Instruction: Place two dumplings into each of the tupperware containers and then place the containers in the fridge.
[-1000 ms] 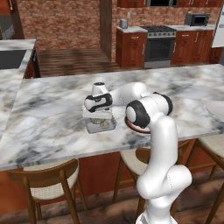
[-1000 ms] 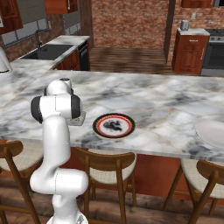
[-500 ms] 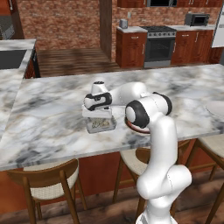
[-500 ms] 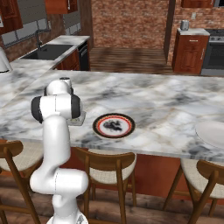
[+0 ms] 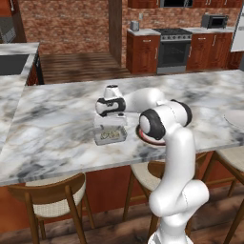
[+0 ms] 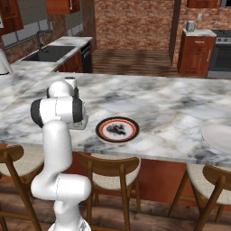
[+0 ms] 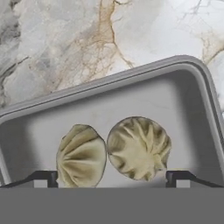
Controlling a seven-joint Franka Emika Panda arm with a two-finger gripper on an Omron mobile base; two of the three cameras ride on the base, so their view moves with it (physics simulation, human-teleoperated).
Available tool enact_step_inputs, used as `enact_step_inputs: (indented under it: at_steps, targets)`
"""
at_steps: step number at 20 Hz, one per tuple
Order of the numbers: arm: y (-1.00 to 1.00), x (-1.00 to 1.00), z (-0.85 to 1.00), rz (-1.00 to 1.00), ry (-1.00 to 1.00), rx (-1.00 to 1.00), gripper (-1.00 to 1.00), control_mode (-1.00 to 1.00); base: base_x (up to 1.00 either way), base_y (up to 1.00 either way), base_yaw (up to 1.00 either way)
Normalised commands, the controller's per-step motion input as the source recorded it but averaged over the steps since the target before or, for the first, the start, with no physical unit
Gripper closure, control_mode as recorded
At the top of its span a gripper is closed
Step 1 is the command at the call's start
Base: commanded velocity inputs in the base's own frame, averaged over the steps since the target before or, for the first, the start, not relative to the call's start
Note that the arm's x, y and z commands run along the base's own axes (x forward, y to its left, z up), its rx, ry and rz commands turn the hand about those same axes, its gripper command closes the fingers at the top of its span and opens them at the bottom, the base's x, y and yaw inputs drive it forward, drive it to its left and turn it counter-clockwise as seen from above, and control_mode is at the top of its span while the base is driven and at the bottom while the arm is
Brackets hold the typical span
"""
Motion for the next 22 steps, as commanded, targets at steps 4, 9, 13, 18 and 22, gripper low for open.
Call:
enact_step_inputs:
  at_steps: [4, 9, 13, 18, 22]
  targets:
    - [-0.65, -0.02, 0.16, 0.00, 0.01, 0.00, -1.00, -1.00, 0.00, 0.00, 0.00]
    - [-0.65, 0.00, 0.13, 0.00, 0.07, 0.00, -1.00, -1.00, 0.00, 0.00, 0.00]
    - [-0.59, 0.00, 0.00, 0.00, 0.05, 0.00, -1.00, -1.00, 0.00, 0.00, 0.00]
    - [-0.32, 0.00, -0.02, 0.00, 0.03, 0.00, -1.00, -1.00, 0.00, 0.00, 0.00]
    - [0.02, 0.04, -0.21, 0.04, 0.00, 0.00, -1.00, -1.00, 0.00, 0.00, 0.00]
